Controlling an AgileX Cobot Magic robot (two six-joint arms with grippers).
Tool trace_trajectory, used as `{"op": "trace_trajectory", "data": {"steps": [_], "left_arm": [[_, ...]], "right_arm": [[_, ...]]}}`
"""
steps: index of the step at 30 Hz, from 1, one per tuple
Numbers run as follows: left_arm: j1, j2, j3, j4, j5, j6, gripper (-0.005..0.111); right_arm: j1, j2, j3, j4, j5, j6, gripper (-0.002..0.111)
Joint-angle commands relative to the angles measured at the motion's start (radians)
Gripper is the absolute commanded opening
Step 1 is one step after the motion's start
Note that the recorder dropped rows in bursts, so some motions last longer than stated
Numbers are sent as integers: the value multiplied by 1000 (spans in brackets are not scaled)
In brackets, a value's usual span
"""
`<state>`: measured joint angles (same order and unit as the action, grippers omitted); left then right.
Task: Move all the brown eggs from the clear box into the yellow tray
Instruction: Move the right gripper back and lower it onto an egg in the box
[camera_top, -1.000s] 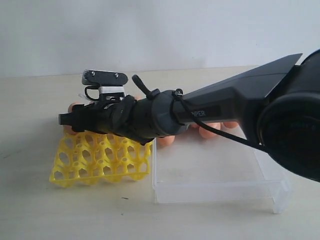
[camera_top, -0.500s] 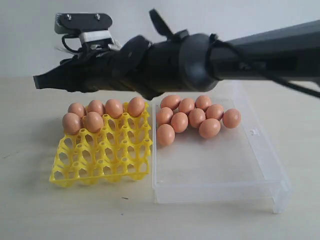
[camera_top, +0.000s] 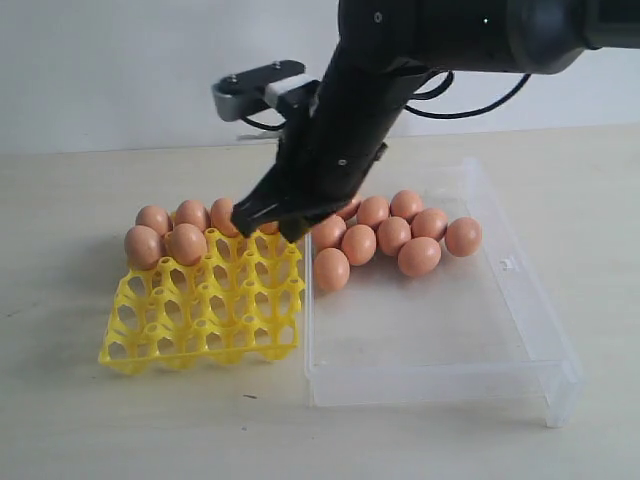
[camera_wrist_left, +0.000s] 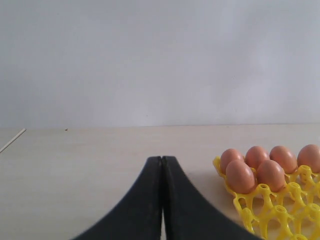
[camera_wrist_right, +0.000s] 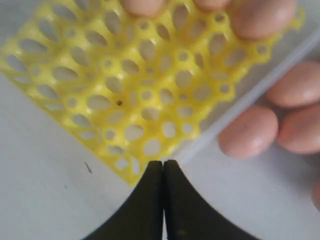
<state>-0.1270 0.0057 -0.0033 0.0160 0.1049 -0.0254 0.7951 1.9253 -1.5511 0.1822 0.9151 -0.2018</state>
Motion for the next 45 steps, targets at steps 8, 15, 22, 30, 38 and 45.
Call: {"op": "trace_trajectory", "data": {"steps": [8,15,22,30,38,45], "left_arm": [[-3,-6,3,-7,-2,-4,0],[-3,-6,3,-7,-2,-4,0],[-3,-6,3,-7,-2,-4,0],[-3,-6,3,-7,-2,-4,0],[-3,-6,3,-7,-2,-4,0],[-3,-6,3,-7,-2,-4,0]], "right_arm": [[-218,30,0,-66,105,259,41],[-313,99,0,-65,122,369,62],[-359,150,0,-58,58,497,61],[-361,201,0,5,-29,553,61],[-361,250,0,20,-54,597,61],[-361,256,0,16,-73,597,43]]}}
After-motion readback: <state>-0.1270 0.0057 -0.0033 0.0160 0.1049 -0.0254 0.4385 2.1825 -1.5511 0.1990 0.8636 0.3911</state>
